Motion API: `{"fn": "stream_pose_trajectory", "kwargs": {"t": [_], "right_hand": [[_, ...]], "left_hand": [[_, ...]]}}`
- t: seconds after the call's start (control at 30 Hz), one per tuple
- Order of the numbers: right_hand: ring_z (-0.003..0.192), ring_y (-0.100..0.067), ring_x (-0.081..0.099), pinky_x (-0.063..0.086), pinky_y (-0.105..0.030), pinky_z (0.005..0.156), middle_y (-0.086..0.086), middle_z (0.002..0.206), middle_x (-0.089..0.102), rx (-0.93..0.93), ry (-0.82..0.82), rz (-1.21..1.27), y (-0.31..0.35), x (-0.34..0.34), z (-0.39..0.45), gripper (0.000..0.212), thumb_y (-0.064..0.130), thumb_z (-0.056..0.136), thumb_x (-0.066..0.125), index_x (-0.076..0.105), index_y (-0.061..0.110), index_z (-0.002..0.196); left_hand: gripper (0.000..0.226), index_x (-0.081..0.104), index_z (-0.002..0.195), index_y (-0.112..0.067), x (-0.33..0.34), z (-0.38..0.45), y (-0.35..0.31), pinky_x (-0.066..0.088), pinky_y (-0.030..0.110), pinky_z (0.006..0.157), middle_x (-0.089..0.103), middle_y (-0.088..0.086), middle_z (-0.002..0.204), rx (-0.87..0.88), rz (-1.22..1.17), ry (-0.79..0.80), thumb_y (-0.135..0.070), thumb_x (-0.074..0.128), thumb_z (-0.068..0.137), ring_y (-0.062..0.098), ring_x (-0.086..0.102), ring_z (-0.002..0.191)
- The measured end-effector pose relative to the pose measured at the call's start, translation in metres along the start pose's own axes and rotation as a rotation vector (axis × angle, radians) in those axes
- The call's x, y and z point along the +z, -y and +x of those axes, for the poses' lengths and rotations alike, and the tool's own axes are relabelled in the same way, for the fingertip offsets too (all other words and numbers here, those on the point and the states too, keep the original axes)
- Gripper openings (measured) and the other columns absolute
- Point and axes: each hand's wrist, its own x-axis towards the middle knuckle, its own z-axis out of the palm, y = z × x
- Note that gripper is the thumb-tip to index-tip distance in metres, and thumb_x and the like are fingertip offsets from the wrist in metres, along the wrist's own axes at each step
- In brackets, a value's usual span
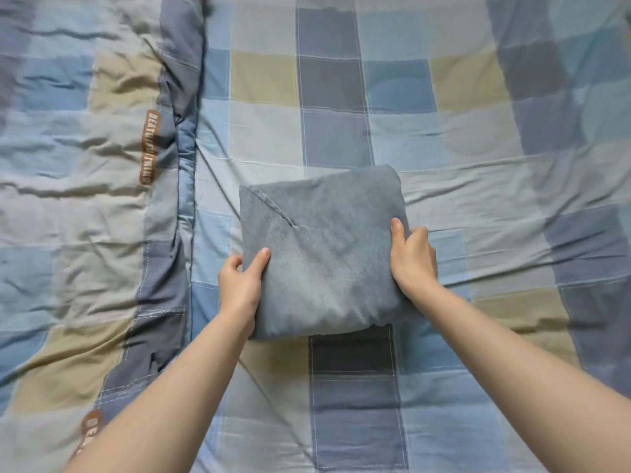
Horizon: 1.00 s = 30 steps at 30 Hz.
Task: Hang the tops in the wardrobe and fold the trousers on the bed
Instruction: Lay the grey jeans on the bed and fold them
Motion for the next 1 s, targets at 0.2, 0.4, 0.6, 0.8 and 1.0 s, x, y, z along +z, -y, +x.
{"fn": "stream_pose_trajectory", "kwargs": {"t": [0.2, 0.4, 0.6, 0.8, 1.0], "right_hand": [[0.095, -0.041, 0.055, 0.035, -0.040, 0.072, -0.023, 0.099, 0.060, -0.054, -0.086, 0.108, 0.007, -0.108, -0.068, 0.046, 0.051, 0.097, 0.036, 0.046, 0.006, 0.097], [0.081, -0.032, 0.052, 0.030, -0.036, 0.066, -0.002, 0.075, 0.052, -0.107, -0.188, 0.228, 0.037, -0.233, -0.164, 0.039, 0.046, 0.098, 0.038, 0.043, 0.009, 0.089], [0.074, -0.026, 0.048, 0.031, -0.036, 0.064, 0.003, 0.073, 0.049, -0.115, -0.308, 0.329, 0.049, -0.325, -0.268, 0.038, 0.044, 0.098, 0.041, 0.044, 0.006, 0.090], [0.066, -0.007, 0.047, 0.032, -0.025, 0.053, 0.001, 0.075, 0.051, -0.055, -0.458, 0.412, 0.045, -0.374, -0.368, 0.037, 0.043, 0.098, 0.040, 0.044, 0.007, 0.091], [0.067, -0.019, 0.048, 0.031, -0.035, 0.057, 0.002, 0.073, 0.052, 0.080, -0.673, 0.519, 0.016, -0.403, -0.465, 0.039, 0.045, 0.097, 0.040, 0.045, 0.008, 0.088]], "left_hand": [[0.020, 0.064, 0.089, -0.016, -0.015, -0.110, -0.061, 0.056, 0.038, 0.074, 0.074, 0.004, 0.089, 0.048, -0.040, 0.011, -0.032, 0.075, 0.084, 0.023, 0.070, 0.085], [0.017, 0.062, 0.092, -0.018, -0.045, -0.235, -0.156, 0.055, 0.034, 0.068, 0.073, 0.005, 0.090, 0.129, -0.050, 0.119, -0.030, 0.072, 0.088, 0.021, 0.070, 0.082], [0.013, 0.059, 0.092, -0.026, -0.087, -0.338, -0.224, 0.056, 0.035, 0.068, 0.072, 0.006, 0.091, 0.230, -0.029, 0.267, -0.030, 0.070, 0.089, 0.022, 0.071, 0.083], [0.013, 0.063, 0.089, -0.023, -0.121, -0.397, -0.251, 0.057, 0.043, 0.071, 0.074, 0.006, 0.084, 0.358, 0.032, 0.419, -0.032, 0.071, 0.088, 0.026, 0.071, 0.080], [0.012, 0.065, 0.091, -0.020, -0.134, -0.454, -0.262, 0.057, 0.046, 0.073, 0.075, 0.006, 0.079, 0.458, 0.094, 0.633, -0.030, 0.071, 0.088, 0.030, 0.071, 0.078]]}}
